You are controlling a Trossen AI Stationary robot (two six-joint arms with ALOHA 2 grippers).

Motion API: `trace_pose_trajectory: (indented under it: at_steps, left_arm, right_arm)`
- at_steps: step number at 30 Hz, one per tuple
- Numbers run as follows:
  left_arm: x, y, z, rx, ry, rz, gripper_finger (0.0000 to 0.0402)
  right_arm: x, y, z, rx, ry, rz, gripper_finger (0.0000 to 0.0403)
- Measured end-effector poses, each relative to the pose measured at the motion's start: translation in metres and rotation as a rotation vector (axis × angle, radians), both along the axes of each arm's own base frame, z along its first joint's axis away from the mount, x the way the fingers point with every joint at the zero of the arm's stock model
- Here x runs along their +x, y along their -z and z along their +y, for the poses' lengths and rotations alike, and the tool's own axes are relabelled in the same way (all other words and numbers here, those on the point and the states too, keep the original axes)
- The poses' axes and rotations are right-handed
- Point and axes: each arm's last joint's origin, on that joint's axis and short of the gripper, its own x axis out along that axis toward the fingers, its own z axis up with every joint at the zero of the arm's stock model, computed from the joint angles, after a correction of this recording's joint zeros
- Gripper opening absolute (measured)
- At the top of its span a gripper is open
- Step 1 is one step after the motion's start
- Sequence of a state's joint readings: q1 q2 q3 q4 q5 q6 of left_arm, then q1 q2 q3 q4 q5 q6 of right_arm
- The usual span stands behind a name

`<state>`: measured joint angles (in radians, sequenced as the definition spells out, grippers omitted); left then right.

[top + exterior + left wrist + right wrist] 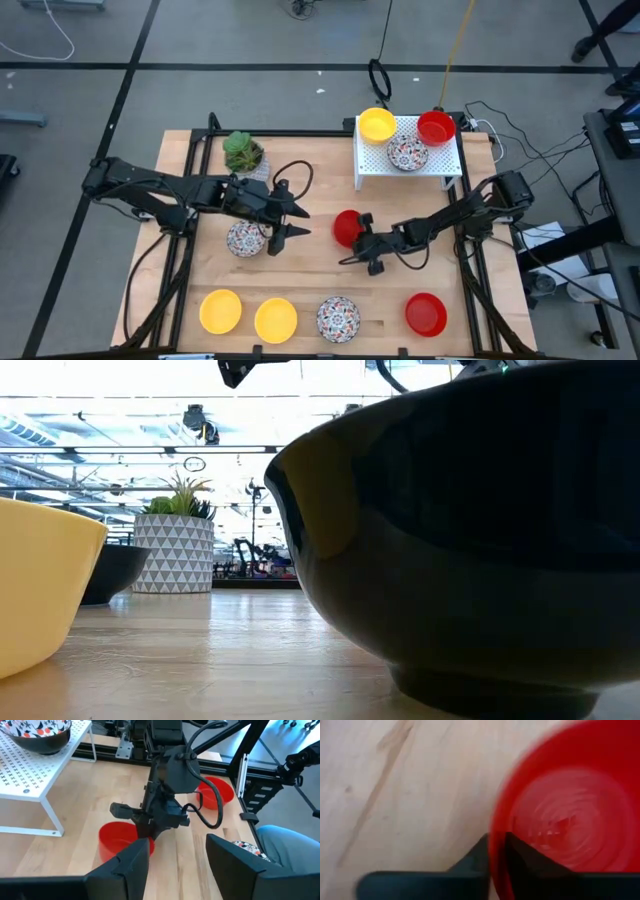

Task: Pick & Place Mini bowls
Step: Stack the top red bowl on top of the red bowl on the shelf

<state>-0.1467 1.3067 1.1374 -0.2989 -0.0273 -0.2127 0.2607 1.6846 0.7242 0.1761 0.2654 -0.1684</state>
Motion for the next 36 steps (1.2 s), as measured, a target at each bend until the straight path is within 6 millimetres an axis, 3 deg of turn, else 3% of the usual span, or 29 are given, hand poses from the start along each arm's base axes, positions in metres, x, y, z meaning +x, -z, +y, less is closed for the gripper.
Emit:
trace_pose_trajectory:
  at_steps: [2, 8, 19, 28, 36]
  left_arm:
    - [0.000, 0.000, 0.000, 0.000, 0.000, 0.001, 0.0200]
    - [-0.001, 0.002, 0.000, 0.004, 0.000, 0.028, 0.0200]
    - [-0.002, 0.004, 0.000, 0.074, 0.036, 0.036, 0.0200]
    - [-0.002, 0.004, 0.000, 0.083, 0.041, 0.036, 0.0200]
    - [-0.002, 0.004, 0.000, 0.083, 0.041, 0.036, 0.0200]
  right_arm:
    - [0.000, -0.004, 0.000, 0.004, 0.000, -0.013, 0.0008]
    - [-0.004, -0.021, 0.003, 0.031, -0.012, -0.067, 0.0002]
    - [-0.026, -0.093, -0.002, 0.147, 0.030, -0.304, 0.0001]
    - [-0.050, -0.170, -0.034, -0.013, 0.216, -0.343, 0.0001]
    - [-0.074, -0.226, -0.089, -0.076, 0.664, -0.295, 0.0000]
